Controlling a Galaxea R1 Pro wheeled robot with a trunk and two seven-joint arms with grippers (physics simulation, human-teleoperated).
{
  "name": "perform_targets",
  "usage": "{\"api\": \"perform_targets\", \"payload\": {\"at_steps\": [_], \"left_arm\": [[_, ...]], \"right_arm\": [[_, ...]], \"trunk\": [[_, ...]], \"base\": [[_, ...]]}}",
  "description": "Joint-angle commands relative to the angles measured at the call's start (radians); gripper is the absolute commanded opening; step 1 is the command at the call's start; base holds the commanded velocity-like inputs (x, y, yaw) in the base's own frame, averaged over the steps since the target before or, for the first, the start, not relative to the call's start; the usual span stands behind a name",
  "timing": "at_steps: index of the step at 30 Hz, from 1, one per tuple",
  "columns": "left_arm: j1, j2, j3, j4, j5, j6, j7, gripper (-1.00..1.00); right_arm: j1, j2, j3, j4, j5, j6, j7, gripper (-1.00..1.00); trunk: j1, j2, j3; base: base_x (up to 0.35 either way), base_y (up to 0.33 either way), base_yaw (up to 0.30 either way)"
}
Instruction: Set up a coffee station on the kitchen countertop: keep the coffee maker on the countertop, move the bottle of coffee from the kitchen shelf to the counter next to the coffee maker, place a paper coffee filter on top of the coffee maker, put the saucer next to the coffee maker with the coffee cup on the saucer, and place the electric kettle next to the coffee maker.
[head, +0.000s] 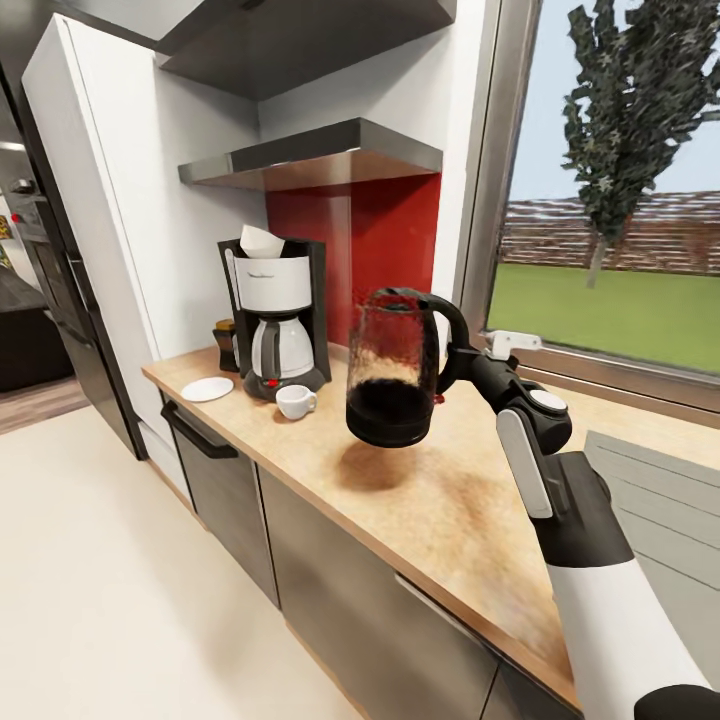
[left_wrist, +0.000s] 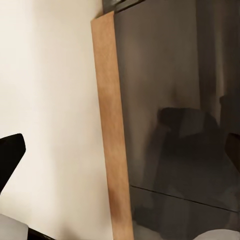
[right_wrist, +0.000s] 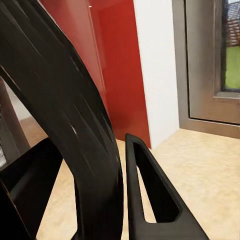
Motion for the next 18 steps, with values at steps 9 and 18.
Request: {"api": "perform_targets", "payload": {"at_steps": [9, 18], "left_arm": [[0.000, 0.000, -0.004, -0.001, 0.003, -0.007, -0.001, 1.00], [0.000, 0.000, -0.004, -0.001, 0.003, -0.007, -0.001, 1.00]], "right_arm": [[-0.001, -0.001, 0.002, -0.001, -0.010, 0.004, -0.009, -1.00], [-0.001, -0.001, 0.002, -0.001, -0.010, 0.004, -0.008, -1.00]], "trunk": [[0.000, 0.000, 0.000], [0.000, 0.000, 0.006]], "base": [[0.069, 0.077, -0.035], [0.039, 0.043, -0.214]]}}
